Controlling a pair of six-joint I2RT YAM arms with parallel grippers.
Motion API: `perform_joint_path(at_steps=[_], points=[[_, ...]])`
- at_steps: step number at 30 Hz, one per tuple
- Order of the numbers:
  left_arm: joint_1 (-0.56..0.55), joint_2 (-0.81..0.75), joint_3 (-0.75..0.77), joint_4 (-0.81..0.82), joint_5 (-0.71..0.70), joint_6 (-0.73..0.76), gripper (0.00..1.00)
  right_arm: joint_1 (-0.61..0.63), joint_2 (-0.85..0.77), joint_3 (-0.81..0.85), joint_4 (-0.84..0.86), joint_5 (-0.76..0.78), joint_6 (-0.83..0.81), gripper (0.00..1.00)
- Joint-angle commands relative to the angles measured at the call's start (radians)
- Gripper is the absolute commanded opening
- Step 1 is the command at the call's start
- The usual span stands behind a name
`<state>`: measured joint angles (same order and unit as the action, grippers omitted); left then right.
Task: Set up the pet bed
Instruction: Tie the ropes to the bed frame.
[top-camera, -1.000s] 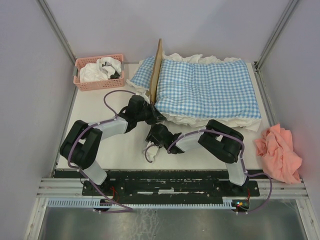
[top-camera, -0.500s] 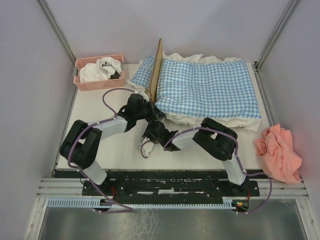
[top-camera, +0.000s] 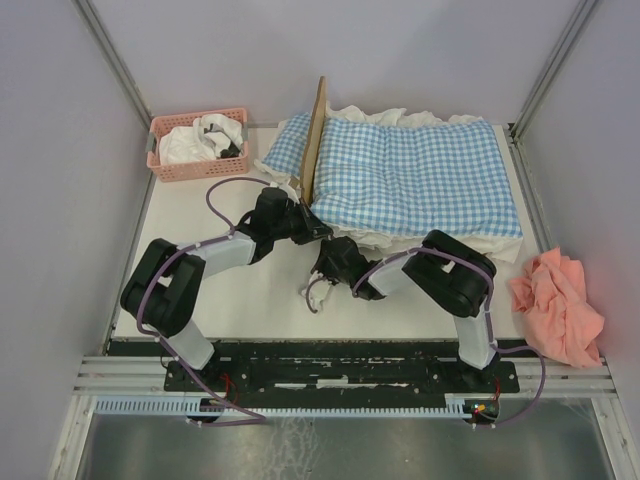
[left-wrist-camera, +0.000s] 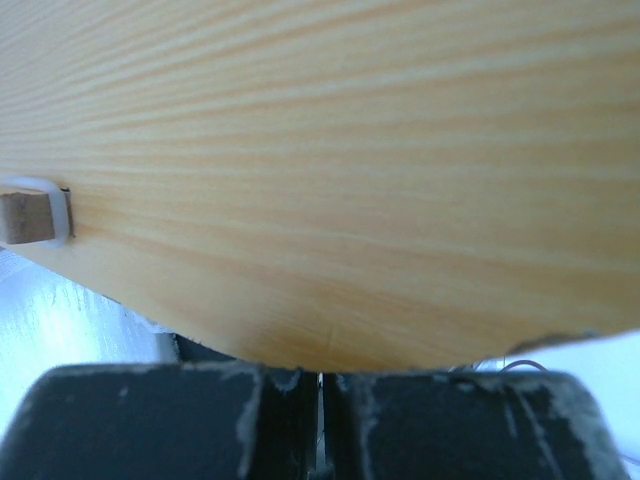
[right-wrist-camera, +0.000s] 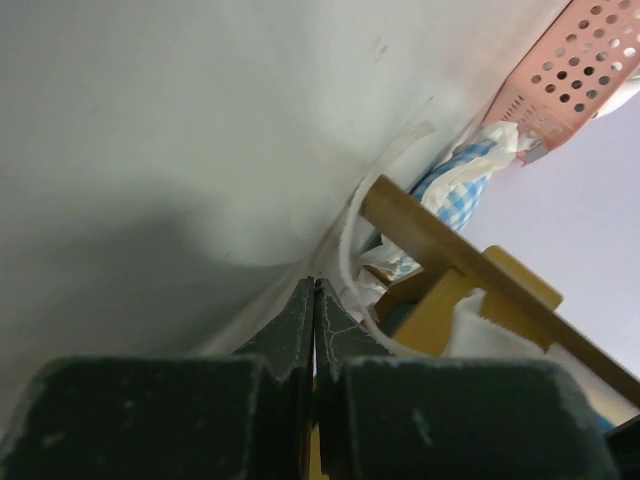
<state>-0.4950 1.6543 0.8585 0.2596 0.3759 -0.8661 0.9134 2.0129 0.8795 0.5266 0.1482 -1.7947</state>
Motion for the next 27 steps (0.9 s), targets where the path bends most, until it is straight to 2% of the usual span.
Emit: perform_joint_path(at_steps=[1,4,8,11,14,25,27], points=[[-0.007,0.013,0.019,0.010,0.014,-0.018,0.03,-0.016,-0.065,-0.035,0.059,-0.136,0.009,0.02],[-0.007,0.017,0.019,0.017,0.018,-0.020,0.03,-0.017,-0.072,-0.039,0.077,-0.169,0.040,0.02],[-0.007,0.015,0.017,0.025,0.019,-0.028,0.03,-0.010,-0.052,-0.044,0.120,-0.170,0.004,0.02],[-0.010,0.020,0.015,0.036,0.022,-0.042,0.03,-0.001,-0.034,-0.035,0.115,-0.151,-0.033,0.21],[-0.011,0.025,0.003,0.067,0.030,-0.066,0.03,-0.001,-0.029,-0.015,0.041,-0.136,-0.063,0.32],[-0.012,0.036,0.016,0.078,0.037,-0.076,0.03,-0.004,0.016,0.099,-0.160,0.013,-0.073,0.40],[-0.011,0.034,0.018,0.078,0.038,-0.077,0.03,-0.005,0.026,0.104,-0.155,0.023,-0.076,0.42]])
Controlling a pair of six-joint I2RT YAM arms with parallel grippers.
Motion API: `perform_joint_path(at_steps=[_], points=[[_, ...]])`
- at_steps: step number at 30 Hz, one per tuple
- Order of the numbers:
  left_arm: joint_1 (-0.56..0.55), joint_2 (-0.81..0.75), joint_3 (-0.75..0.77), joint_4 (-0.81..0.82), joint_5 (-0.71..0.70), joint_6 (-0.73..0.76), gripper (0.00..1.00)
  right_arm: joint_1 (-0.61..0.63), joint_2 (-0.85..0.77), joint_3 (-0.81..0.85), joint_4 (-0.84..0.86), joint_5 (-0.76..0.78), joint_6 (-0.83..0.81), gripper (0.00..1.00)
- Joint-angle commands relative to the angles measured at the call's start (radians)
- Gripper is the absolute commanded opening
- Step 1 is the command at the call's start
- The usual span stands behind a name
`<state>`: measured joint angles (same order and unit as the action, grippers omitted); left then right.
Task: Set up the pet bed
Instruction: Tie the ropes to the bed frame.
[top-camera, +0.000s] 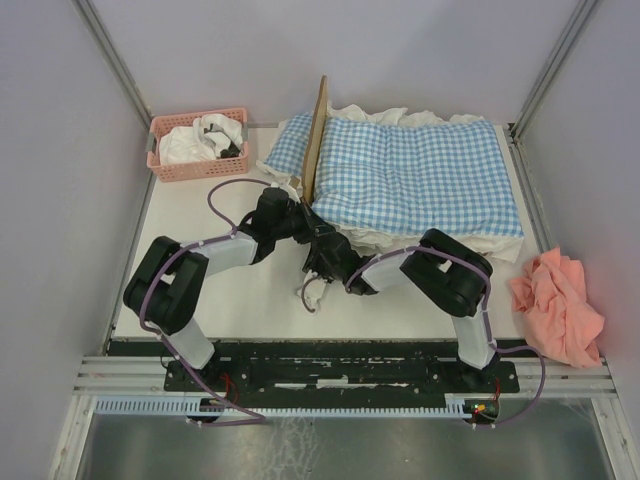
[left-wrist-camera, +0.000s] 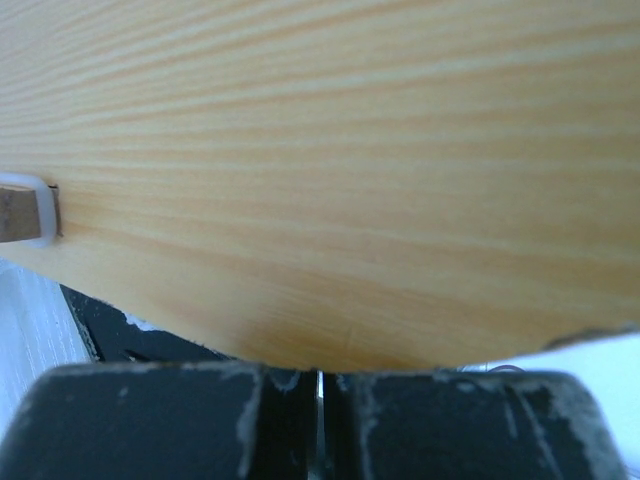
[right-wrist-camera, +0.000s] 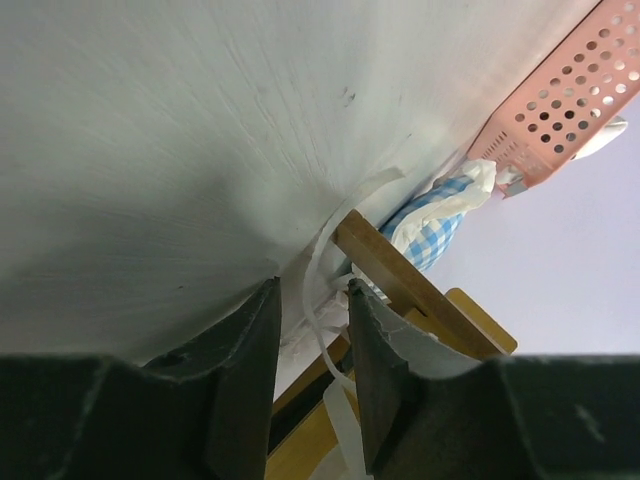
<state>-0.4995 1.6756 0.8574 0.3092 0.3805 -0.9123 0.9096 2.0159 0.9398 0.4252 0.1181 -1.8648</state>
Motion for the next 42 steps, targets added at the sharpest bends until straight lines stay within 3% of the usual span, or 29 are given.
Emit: perform_joint_path(at_steps=[1,12,14,16,17,28,35,42], points=[[-0.007,0.010,0.017,0.029,0.034,-0.031,0.03,0.000,0.028,0.050,-0.058,0.057,-0.008,0.42],[-0.007,0.009,0.008,0.042,0.032,-0.040,0.03,0.001,0.137,0.115,0.023,0.136,-0.013,0.38],[-0.007,0.009,0.007,0.043,0.030,-0.039,0.03,0.000,0.132,0.119,0.029,0.130,-0.001,0.28],[-0.007,0.009,0.006,0.045,0.030,-0.040,0.03,0.000,0.127,0.119,0.036,0.120,0.017,0.05],[-0.007,0.009,0.006,0.046,0.029,-0.039,0.03,-0.001,0.123,0.111,0.052,0.111,0.025,0.02],[-0.007,0.002,-0.020,0.046,0.018,-0.012,0.03,-0.053,-0.010,-0.083,0.226,-0.150,0.213,0.02],[-0.007,-0.031,-0.018,-0.005,-0.024,0.039,0.03,-0.061,-0.056,-0.186,0.383,-0.202,0.308,0.02],[-0.005,-0.060,-0.042,-0.051,-0.078,0.091,0.03,-0.063,-0.105,-0.229,0.463,-0.235,0.512,0.02]])
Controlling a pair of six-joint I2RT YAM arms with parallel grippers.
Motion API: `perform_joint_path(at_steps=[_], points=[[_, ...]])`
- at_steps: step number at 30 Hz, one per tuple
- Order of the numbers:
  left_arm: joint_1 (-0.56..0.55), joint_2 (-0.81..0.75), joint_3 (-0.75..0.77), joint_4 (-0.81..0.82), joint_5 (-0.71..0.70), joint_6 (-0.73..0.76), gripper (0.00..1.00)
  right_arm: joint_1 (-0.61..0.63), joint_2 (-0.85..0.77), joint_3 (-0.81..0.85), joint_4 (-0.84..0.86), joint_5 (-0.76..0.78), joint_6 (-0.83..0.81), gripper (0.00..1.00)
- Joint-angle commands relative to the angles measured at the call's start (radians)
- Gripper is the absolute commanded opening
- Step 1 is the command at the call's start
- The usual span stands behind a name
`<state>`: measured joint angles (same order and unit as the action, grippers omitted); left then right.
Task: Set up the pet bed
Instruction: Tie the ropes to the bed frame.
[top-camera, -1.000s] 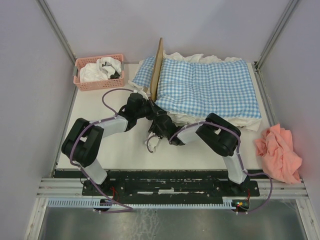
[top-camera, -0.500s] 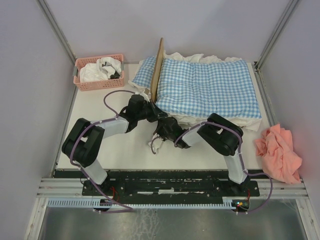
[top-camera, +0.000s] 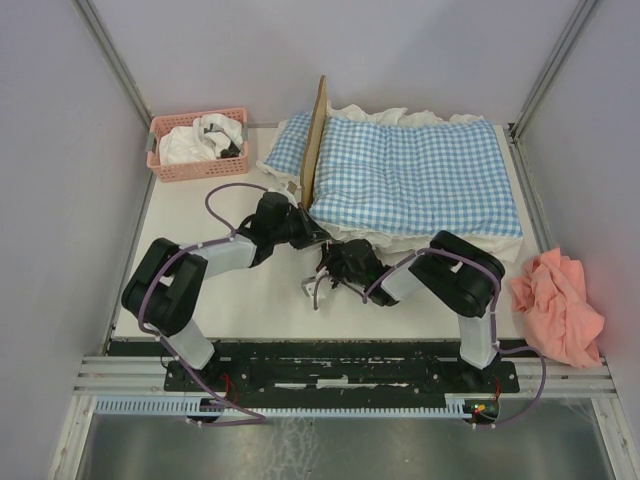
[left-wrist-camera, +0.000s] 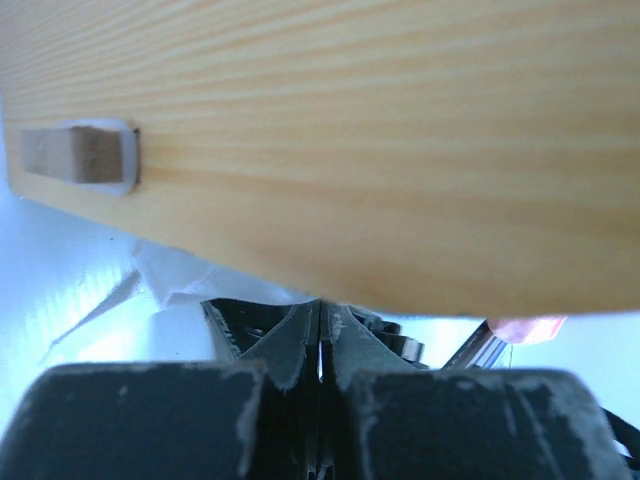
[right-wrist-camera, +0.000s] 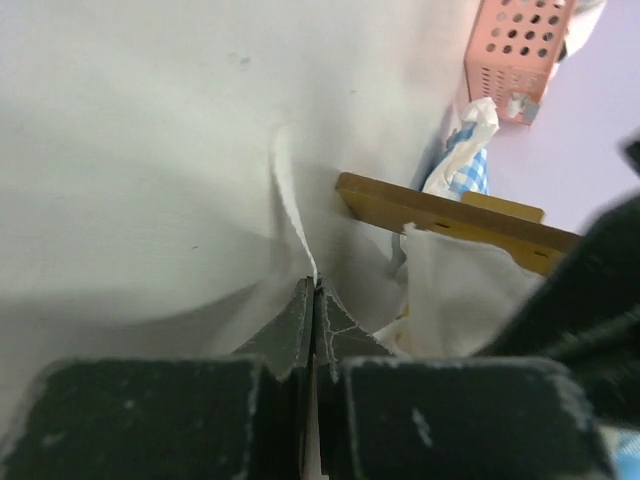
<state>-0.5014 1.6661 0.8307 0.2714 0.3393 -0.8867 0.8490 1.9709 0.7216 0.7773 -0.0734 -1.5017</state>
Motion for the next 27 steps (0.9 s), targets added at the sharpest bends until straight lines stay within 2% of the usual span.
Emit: perform_joint_path(at_steps=[1,7,11,14,18,23,27], points=[[-0.003,-0.051,-0.019,-0.014,-0.038,0.069,0.03,-0.003,-0.065,-0.014,0.110,-0.047,0.178,0.02],[-0.001,-0.052,-0.057,-0.031,-0.087,0.104,0.03,-0.013,-0.111,-0.024,0.066,-0.026,0.373,0.02],[0.003,-0.044,-0.065,-0.032,-0.099,0.135,0.03,-0.013,-0.142,-0.014,-0.025,0.017,0.521,0.02],[0.004,-0.038,-0.062,-0.035,-0.108,0.169,0.03,-0.020,-0.177,-0.037,-0.002,0.026,0.676,0.02],[0.003,-0.033,-0.063,-0.036,-0.125,0.201,0.03,-0.021,-0.222,0.007,-0.153,0.034,0.874,0.02],[0.004,-0.037,-0.069,-0.040,-0.157,0.239,0.03,-0.021,-0.275,0.019,-0.250,0.086,1.137,0.02],[0.004,-0.038,-0.074,-0.049,-0.187,0.260,0.03,-0.020,-0.295,-0.016,-0.205,0.060,1.262,0.02]])
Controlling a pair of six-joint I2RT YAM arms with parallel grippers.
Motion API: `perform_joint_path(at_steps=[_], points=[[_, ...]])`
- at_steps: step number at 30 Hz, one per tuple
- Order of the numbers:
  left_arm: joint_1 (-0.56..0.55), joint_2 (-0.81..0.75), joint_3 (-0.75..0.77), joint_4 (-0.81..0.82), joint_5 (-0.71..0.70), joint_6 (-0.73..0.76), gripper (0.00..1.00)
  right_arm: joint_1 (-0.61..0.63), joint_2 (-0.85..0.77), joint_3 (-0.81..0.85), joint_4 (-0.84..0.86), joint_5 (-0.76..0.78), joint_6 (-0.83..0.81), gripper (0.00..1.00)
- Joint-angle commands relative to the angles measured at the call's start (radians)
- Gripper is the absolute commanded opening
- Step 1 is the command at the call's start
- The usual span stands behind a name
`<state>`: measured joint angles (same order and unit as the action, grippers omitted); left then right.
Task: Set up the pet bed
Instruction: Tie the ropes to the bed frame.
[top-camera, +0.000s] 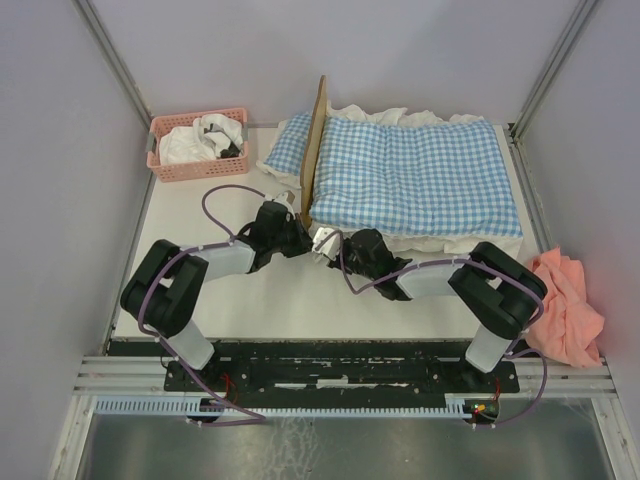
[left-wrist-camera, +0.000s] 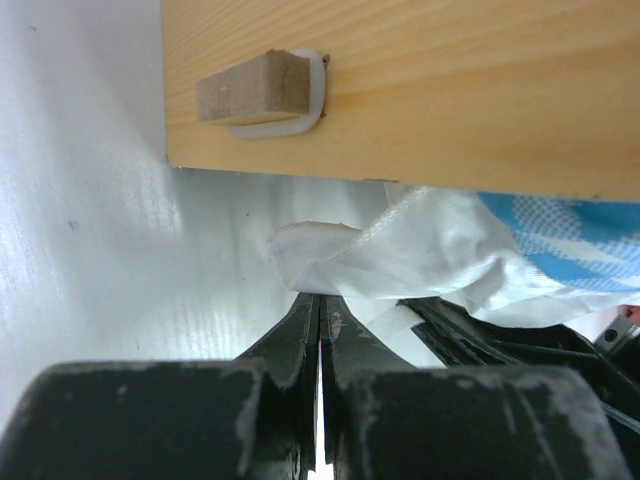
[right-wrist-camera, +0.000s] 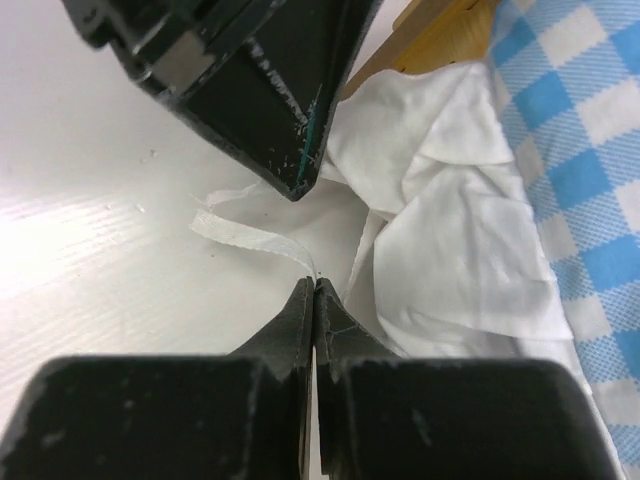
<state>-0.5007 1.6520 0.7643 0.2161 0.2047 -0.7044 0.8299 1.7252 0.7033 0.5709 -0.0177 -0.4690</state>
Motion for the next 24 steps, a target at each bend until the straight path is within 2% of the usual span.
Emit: perform_joint_path(at_steps=[1,4,9,17,20,24], points=[[0.003,-0.020,-0.010,0.006,-0.058,0.085,0.03,-0.002,-0.056,-0.012,0.023,0.010,0.255,0.02],[0.003,0.000,-0.015,0.008,-0.060,0.092,0.03,-0.003,-0.070,-0.028,0.057,0.029,0.342,0.02],[0.003,0.032,-0.026,0.023,-0.049,0.071,0.03,-0.003,-0.042,0.036,0.001,0.044,0.509,0.02],[0.003,0.058,-0.035,0.031,-0.047,0.063,0.03,-0.023,-0.052,-0.033,0.170,0.078,0.794,0.02],[0.003,0.061,-0.039,0.031,-0.050,0.060,0.03,-0.025,-0.026,0.002,0.106,0.080,0.832,0.02],[0.003,0.056,-0.047,0.029,-0.063,0.039,0.03,-0.033,0.021,0.013,0.137,0.067,0.883,0.02]])
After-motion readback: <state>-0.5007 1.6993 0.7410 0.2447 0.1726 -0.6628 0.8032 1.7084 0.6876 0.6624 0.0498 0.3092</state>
